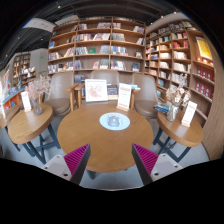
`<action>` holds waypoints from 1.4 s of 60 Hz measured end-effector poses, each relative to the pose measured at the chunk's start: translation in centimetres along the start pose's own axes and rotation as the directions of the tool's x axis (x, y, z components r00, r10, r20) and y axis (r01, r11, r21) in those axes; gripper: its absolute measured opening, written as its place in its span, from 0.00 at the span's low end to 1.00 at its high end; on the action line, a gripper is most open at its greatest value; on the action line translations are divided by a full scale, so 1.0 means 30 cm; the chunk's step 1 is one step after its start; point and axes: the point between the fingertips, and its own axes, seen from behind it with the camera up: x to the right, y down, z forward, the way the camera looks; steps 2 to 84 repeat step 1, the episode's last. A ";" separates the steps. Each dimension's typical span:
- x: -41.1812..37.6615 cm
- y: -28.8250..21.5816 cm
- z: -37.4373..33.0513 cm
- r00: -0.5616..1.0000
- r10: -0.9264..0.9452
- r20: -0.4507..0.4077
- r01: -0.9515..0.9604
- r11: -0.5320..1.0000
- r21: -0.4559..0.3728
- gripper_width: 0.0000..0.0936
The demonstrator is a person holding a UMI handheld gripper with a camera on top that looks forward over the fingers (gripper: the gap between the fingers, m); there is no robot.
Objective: Arrange mouse
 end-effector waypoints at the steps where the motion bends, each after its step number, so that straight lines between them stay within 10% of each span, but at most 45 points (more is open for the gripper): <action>1: -0.008 0.001 -0.003 1.000 0.003 0.006 -0.003 1.000 -0.001 0.91; 84: -0.008 0.001 -0.003 1.000 0.003 0.006 -0.003 1.000 -0.001 0.91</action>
